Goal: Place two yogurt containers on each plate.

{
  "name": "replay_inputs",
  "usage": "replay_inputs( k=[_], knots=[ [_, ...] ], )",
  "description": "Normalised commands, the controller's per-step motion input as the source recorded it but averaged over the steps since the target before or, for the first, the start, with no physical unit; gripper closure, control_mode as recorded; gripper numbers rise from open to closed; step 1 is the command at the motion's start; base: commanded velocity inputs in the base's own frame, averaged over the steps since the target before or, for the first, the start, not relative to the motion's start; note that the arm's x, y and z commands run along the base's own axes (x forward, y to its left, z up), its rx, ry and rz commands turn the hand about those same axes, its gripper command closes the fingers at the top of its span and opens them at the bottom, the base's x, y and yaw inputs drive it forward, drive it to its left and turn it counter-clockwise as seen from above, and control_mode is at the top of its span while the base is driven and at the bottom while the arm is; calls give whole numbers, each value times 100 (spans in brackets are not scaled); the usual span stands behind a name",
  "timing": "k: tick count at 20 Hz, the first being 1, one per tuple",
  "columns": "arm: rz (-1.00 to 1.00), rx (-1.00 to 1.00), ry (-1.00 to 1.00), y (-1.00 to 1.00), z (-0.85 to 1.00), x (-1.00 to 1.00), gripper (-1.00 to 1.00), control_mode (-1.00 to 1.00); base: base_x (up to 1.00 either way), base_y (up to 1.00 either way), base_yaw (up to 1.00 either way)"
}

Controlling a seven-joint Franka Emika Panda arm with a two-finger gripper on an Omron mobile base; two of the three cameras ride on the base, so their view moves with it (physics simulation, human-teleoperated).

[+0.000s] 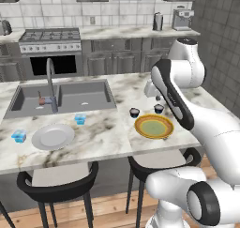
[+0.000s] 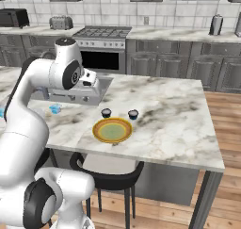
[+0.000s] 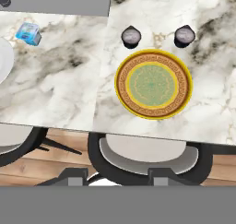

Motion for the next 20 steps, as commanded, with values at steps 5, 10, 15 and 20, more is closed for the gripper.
replay_inputs(
  k=[5,10,15,20],
  knots=[
    [-3,0,0,-4,-2,-25,-100,-100,0,0,0],
    [-17,0,-2,-20,-38,-2,-100,-100,0,0,0],
    [-2,2,14,-50,-47,68,-100,-100,0,0,0],
    [-3,3,25,-57,-13,71,-100,-100,0,0,0]
  ],
)
